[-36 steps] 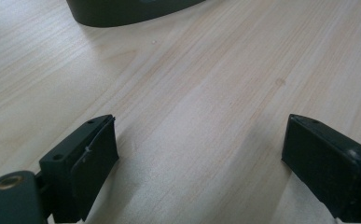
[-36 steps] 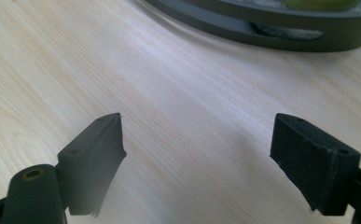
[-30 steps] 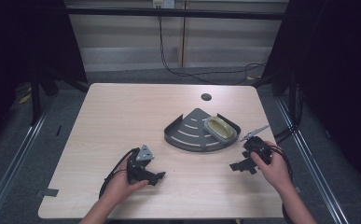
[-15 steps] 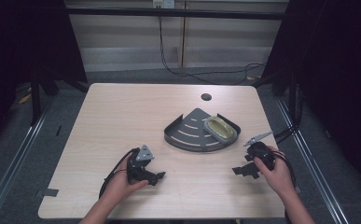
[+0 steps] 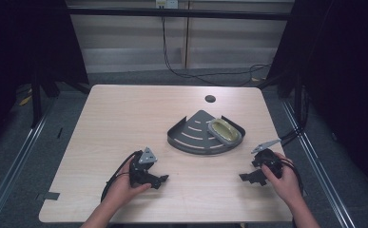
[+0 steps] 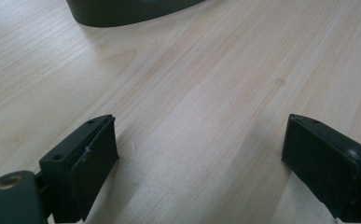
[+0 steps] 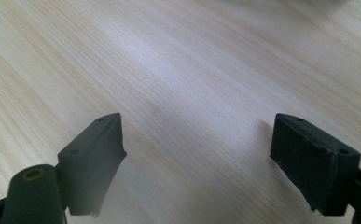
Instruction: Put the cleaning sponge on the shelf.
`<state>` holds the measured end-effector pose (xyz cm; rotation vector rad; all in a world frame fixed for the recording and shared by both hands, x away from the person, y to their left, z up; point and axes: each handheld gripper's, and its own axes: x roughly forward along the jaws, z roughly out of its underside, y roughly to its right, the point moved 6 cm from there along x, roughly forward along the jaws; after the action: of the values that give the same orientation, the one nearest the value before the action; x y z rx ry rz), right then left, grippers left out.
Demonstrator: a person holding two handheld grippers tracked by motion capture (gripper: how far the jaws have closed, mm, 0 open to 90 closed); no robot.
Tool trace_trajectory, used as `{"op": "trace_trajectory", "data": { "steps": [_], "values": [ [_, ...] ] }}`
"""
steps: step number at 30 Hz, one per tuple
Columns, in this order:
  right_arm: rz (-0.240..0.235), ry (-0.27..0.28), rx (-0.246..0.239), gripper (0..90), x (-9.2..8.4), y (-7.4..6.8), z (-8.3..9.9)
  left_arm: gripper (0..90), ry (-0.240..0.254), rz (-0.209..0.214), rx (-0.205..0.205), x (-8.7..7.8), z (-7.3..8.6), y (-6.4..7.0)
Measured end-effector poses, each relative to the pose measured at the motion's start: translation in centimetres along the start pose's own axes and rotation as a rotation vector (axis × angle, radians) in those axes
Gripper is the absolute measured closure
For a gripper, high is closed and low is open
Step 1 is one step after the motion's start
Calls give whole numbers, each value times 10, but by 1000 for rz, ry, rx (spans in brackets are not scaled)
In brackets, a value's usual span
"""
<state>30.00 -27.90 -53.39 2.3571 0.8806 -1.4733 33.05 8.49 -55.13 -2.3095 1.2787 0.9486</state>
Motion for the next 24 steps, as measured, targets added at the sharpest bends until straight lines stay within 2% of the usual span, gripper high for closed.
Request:
{"op": "trace_trajectory", "data": {
  "steps": [3,11,12,14,16,19,21,24],
  "values": [
    [-1,-13,-8,154,3,-1,3,98,-5,0,7,0,0,0],
    [23,27,-58,126,6,-3,4,97,3,-1,-4,0,0,0],
    [25,37,-69,123,7,-3,4,97,3,-1,-4,0,0,0],
    [27,56,-56,119,7,-4,5,97,-1,0,1,0,0,0],
    [31,76,-72,118,8,-3,6,98,3,0,-4,0,0,0],
    [43,98,-53,117,8,-3,7,97,-2,0,2,0,0,0],
    [65,139,-64,107,11,-2,6,97,3,0,-4,0,0,0],
    [81,187,-53,89,14,-3,7,97,0,0,0,0,0,0]
  ]
}}
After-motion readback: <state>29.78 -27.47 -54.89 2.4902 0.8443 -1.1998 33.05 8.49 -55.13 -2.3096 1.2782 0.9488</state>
